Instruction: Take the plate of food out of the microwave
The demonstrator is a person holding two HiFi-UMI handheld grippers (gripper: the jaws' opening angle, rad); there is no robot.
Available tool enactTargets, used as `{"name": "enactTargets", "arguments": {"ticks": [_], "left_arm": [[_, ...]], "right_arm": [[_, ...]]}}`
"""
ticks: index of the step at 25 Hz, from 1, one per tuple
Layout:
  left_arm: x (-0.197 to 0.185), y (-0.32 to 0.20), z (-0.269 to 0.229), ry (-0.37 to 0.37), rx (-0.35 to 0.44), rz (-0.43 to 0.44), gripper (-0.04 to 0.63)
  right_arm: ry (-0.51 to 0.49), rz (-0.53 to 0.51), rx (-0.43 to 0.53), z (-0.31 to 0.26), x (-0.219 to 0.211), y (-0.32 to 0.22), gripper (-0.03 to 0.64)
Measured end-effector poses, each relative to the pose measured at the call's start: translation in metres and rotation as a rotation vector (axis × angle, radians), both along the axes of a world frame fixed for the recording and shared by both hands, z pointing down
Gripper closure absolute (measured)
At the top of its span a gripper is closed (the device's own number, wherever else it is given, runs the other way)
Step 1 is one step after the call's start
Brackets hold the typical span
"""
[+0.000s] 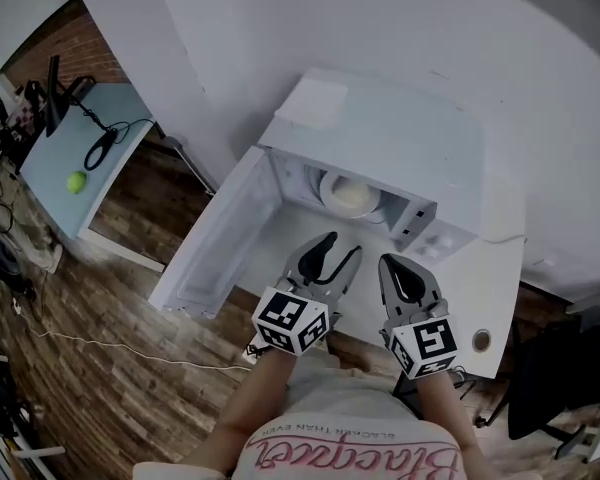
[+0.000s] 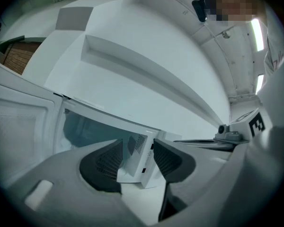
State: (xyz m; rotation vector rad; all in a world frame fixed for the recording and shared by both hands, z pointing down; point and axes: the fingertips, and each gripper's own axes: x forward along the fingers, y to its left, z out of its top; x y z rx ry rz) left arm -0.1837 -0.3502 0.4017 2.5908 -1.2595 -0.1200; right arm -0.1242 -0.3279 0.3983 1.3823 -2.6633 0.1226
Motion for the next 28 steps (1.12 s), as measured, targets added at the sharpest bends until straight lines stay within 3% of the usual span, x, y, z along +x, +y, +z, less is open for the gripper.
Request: {"name": "enactTargets", "arguments": {"ticks": [11, 22, 28], "left_arm": [[-0.016, -0.004, 0.001, 0.122, 0.028, 0.068, 0.402], [-0.035, -0.032, 0.034, 0.190, -0.130, 0.011, 0.402], [-0.038, -0.043, 0.053, 0.278, -0.205, 0.008, 0.402]], "right_arm": [[0.003, 0.061, -0.021, 0.011, -0.014, -0.006, 0.606], [-0.020, 0.062, -0.045, 0.022, -0.019, -0.016, 0.606], [-0.033, 0.042, -0.040, 0.027, -0.024, -0.027, 0.606]]}}
